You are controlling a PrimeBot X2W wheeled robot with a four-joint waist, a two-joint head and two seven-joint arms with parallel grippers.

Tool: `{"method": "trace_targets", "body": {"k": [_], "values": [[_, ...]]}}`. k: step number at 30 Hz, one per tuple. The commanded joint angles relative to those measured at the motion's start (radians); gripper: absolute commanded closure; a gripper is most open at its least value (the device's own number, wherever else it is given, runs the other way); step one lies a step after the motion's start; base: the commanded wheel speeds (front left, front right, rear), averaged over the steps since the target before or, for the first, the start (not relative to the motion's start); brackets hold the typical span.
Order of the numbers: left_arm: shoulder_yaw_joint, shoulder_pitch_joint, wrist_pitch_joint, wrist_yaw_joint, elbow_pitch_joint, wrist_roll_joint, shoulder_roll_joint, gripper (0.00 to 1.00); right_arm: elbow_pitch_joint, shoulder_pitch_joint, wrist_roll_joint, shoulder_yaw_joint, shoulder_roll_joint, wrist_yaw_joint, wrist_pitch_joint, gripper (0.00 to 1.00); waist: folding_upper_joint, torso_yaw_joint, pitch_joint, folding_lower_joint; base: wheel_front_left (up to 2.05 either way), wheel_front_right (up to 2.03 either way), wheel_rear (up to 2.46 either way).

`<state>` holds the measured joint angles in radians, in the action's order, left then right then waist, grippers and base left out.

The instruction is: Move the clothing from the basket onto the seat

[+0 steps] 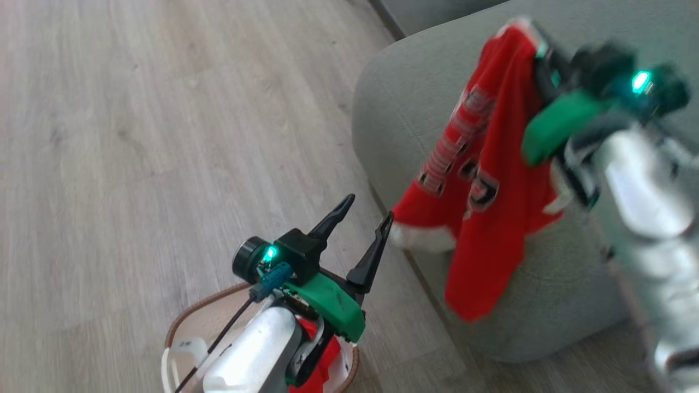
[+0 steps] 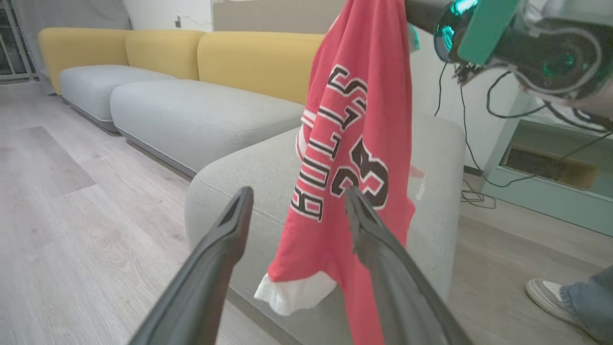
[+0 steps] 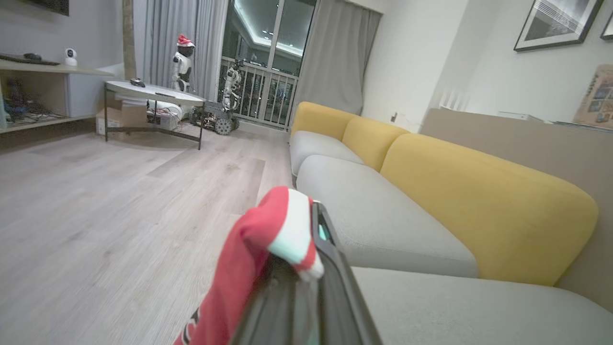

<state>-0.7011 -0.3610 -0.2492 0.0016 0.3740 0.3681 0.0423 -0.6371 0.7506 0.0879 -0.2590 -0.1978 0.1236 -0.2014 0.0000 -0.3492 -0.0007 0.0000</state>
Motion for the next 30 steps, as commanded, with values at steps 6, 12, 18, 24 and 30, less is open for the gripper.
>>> {"method": "trace_targets", "body": {"k": [6, 12, 18, 24, 30], "values": [[0.054, -0.041, -0.013, 0.002, -0.062, -0.058, 0.008, 0.00, -0.026, 0.302, 0.122, -0.038, -0.080, 0.007, 0.094, 1.00, 0.0000, 0.080, 0.097, 0.0000, 0.00, 0.00, 0.00], [0.071, -0.108, -0.013, -0.016, -0.095, -0.119, 0.009, 0.00, -0.101, 0.569, 0.161, 0.019, -0.207, 0.007, 0.171, 1.00, 0.0000, 0.150, 0.246, 0.0000, 0.00, 0.00, 0.00], [0.066, -0.176, -0.013, -0.044, -0.110, -0.171, 0.012, 0.00, -0.177, 0.741, 0.113, 0.087, -0.299, 0.007, 0.178, 1.00, 0.0000, 0.206, 0.373, 0.0000, 0.00, 0.00, 0.00], [0.052, -0.237, -0.013, -0.059, -0.122, -0.203, 0.011, 0.00, -0.244, 0.841, 0.040, 0.164, -0.362, 0.007, 0.159, 1.00, 0.0000, 0.252, 0.473, 0.0000, 0.00, 0.00, 0.00], [0.048, -0.270, -0.013, -0.055, -0.134, -0.221, 0.010, 0.00, -0.326, 0.855, -0.027, 0.262, -0.397, 0.007, 0.107, 1.00, 0.0000, 0.271, 0.544, 0.0000, 0.00, 0.00, 0.00]]}}
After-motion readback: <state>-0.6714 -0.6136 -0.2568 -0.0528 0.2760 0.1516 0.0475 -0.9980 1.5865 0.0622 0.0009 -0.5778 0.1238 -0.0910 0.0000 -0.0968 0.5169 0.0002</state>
